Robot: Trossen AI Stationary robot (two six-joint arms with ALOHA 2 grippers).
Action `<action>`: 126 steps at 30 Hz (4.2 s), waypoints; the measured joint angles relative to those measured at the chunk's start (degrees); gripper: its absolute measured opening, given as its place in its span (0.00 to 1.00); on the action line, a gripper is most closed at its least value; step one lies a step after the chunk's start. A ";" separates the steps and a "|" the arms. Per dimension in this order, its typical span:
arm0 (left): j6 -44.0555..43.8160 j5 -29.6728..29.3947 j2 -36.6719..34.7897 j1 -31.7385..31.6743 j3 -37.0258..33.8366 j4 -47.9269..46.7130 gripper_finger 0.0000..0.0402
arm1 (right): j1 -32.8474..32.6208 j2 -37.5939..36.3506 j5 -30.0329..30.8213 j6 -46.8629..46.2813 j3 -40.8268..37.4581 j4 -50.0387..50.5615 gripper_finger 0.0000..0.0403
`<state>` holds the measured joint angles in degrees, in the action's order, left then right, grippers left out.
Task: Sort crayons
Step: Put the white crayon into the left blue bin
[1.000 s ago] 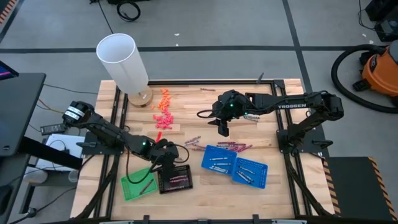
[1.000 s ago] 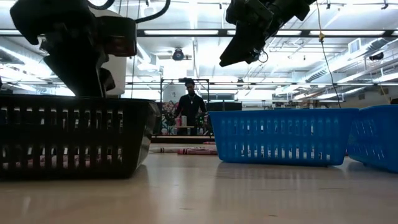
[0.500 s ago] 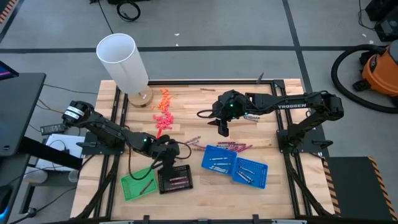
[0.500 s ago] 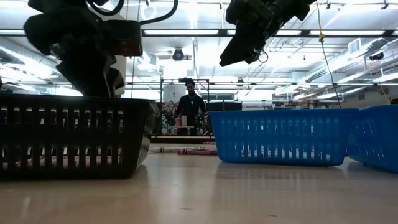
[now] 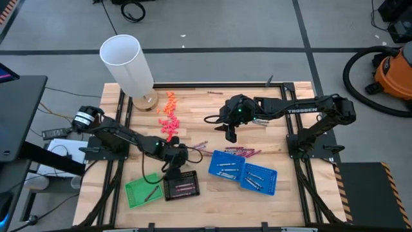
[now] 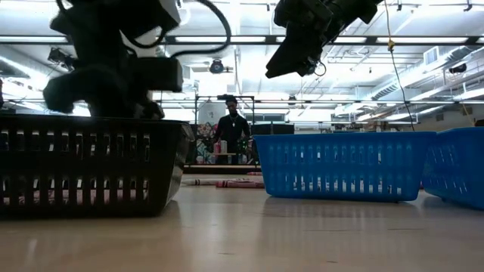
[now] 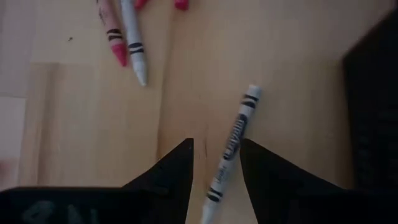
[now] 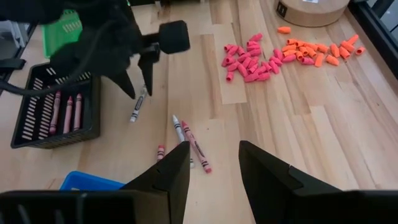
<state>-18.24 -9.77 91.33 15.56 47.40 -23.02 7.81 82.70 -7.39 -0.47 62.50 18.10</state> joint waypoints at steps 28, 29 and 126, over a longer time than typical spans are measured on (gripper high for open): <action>3.46 4.97 4.09 -1.21 0.22 1.59 0.15 | 0.02 0.00 0.26 -1.10 0.00 -0.52 0.36; 3.45 4.97 4.09 -1.21 0.22 1.57 0.12 | 0.02 0.00 0.26 -1.01 0.00 -0.52 0.36; -23.23 -5.02 -2.32 14.81 17.72 -13.33 0.05 | 0.17 0.02 0.99 0.81 -0.02 -0.88 0.36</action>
<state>-41.47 -14.79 89.00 30.37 65.12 -36.35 7.99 82.72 -6.40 0.34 62.48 17.23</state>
